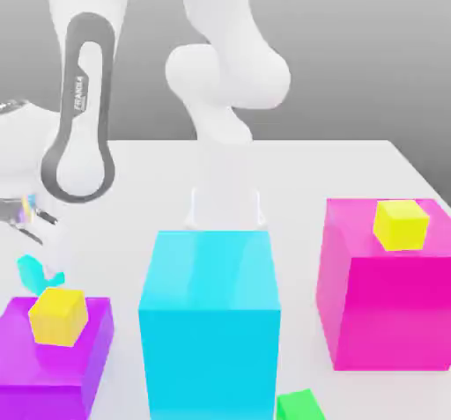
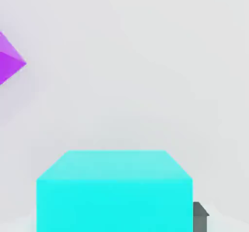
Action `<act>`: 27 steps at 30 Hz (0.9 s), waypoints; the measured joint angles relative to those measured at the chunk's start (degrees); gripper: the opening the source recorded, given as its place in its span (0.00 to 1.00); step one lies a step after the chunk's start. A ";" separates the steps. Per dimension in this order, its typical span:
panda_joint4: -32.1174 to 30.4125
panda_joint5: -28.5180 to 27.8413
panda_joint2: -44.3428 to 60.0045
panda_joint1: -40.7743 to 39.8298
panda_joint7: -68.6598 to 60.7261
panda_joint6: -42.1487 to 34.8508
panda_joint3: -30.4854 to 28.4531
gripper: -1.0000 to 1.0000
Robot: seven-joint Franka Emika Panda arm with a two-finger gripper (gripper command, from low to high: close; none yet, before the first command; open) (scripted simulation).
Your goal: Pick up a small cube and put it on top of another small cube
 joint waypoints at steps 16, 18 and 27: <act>14.75 -2.59 -19.98 27.16 10.51 -29.42 18.40 0.00; 15.58 -2.91 -21.96 30.14 11.37 -32.53 21.52 0.00; 16.24 -5.78 -26.68 42.93 14.70 -41.23 37.27 0.00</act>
